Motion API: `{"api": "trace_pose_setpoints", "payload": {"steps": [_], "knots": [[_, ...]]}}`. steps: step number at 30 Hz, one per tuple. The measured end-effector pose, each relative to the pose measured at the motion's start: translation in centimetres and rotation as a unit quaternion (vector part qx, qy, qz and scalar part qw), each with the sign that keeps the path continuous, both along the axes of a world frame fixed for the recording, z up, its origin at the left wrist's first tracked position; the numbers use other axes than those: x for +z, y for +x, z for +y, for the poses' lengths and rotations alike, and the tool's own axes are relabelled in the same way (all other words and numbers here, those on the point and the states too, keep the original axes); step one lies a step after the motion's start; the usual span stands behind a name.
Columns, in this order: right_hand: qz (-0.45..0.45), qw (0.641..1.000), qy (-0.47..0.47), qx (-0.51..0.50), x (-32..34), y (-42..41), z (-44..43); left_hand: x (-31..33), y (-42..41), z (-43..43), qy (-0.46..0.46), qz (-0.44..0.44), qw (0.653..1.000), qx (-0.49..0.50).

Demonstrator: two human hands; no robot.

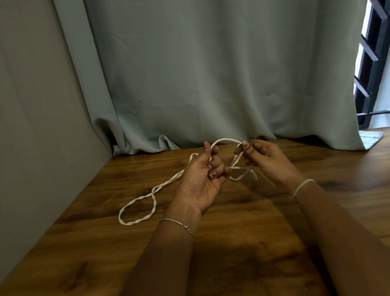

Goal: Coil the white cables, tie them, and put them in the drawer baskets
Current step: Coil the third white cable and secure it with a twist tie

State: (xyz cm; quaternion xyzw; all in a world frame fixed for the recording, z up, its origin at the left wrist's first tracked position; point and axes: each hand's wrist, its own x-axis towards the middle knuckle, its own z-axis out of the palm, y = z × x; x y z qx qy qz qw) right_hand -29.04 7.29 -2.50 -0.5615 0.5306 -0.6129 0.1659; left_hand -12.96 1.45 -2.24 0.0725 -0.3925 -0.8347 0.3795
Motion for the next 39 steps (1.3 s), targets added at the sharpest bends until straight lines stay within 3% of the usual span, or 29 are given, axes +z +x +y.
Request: {"api": "trace_pose_setpoints", "payload": {"steps": [7, 13, 18, 21, 23, 29, 33, 36, 39], "knots": [[0.193, 0.973, -0.019, -0.121, -0.7, -0.4, -0.7, 0.2, 0.9, 0.1, -0.034, -0.059, 0.992, -0.108], [0.321, 0.924, -0.059, -0.198, -0.4, -0.2, -1.0, 0.0, 0.8, -0.2, -0.044, -0.121, 0.984, -0.125], [0.344, 0.918, -0.038, -0.193, -0.6, 0.6, -1.2, 1.1, 0.1, 0.9, -0.003, 0.013, 0.995, -0.096], [0.359, 0.922, 0.076, -0.120, -1.0, 1.2, -1.6, 1.5, -0.1, 0.0, 0.063, 0.129, 0.989, -0.038], [0.387, 0.909, 0.133, -0.082, -1.1, 1.9, -1.9, 1.4, 0.3, -0.9, 0.071, 0.147, 0.986, 0.023], [0.457, 0.874, 0.160, -0.041, 0.1, 3.9, -1.3, 0.8, 0.7, -2.2, 0.034, 0.112, 0.983, 0.142], [0.458, 0.877, 0.144, -0.005, 0.8, 4.8, -0.5, 0.6, 0.9, -3.1, -0.045, 0.071, 0.978, 0.193], [0.470, 0.874, 0.124, -0.021, 1.2, 5.2, 0.2, 0.3, 0.3, -3.3, -0.146, -0.042, 0.957, 0.247], [0.516, 0.848, 0.057, -0.110, 1.5, 5.0, 0.7, -0.3, -0.4, -3.1, -0.281, -0.187, 0.899, 0.279]]}}
